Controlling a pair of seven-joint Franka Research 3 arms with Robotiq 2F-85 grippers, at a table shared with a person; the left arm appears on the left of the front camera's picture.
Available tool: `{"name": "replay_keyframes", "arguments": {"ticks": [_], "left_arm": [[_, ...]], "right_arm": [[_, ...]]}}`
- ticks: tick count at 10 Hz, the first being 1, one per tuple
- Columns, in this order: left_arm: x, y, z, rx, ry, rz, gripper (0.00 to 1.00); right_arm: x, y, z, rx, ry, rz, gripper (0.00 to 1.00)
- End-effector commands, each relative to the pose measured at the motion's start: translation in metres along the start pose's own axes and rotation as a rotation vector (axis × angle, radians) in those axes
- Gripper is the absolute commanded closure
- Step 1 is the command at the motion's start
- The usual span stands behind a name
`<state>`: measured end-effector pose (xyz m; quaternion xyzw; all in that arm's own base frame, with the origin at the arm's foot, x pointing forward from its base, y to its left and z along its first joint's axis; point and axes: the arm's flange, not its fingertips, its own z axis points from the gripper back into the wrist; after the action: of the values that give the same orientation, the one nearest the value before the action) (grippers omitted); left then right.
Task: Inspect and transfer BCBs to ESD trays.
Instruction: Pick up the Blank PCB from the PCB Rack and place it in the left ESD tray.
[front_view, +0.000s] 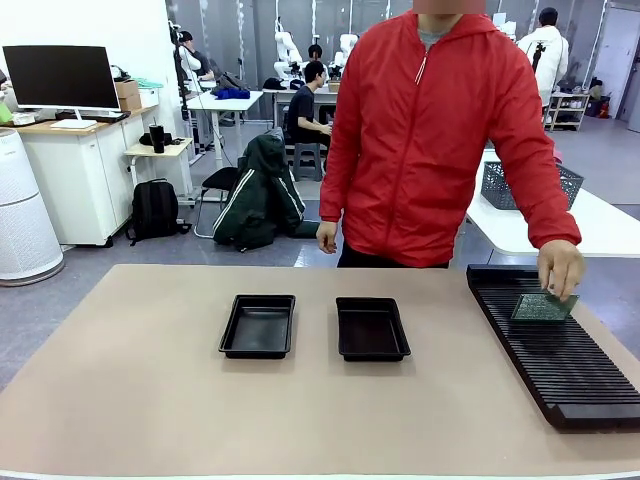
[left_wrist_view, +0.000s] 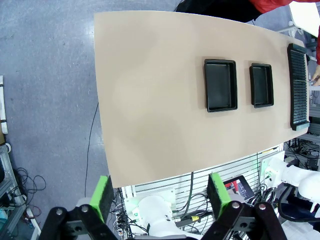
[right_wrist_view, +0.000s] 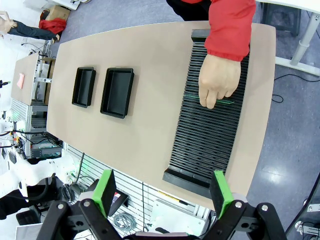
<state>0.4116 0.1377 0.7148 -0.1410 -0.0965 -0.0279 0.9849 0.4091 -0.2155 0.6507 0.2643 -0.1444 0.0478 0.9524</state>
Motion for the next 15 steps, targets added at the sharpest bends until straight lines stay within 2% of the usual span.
{"name": "replay_keyframes", "arguments": {"ticks": [1, 15], "left_arm": [[-0.0003, 0.0003, 0.0003, 0.003, 0.001, 0.001, 0.00], [-0.0003, 0.0003, 0.0003, 0.003, 0.001, 0.001, 0.00]], "right_arm": [[-0.0013, 0.0007, 0.0008, -0.001, -0.001, 0.000, 0.00], [-0.0013, 0.0007, 0.0008, -0.001, -0.001, 0.000, 0.00]]}}
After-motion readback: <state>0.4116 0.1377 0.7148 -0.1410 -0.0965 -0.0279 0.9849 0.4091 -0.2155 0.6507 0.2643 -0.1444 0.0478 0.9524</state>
